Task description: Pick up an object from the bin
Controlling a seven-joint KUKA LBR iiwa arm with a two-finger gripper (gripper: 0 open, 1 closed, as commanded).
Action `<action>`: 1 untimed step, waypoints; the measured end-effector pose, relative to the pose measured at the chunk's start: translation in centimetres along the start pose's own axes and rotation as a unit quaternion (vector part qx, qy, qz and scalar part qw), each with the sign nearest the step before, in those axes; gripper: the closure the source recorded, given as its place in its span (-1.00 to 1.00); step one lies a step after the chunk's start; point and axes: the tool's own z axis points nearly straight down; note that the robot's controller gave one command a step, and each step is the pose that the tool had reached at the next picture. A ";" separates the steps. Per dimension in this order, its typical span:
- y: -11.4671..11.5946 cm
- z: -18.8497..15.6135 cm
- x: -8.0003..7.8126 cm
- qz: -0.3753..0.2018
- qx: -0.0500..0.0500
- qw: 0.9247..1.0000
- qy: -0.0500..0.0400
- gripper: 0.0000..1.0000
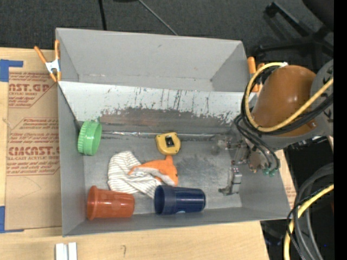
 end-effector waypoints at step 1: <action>0.0 -0.4 -0.1 -0.001 0.000 1.000 -0.004 -1.00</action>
Offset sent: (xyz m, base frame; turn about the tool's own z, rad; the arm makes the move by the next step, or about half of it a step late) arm -0.0045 0.0363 -0.0918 -0.1555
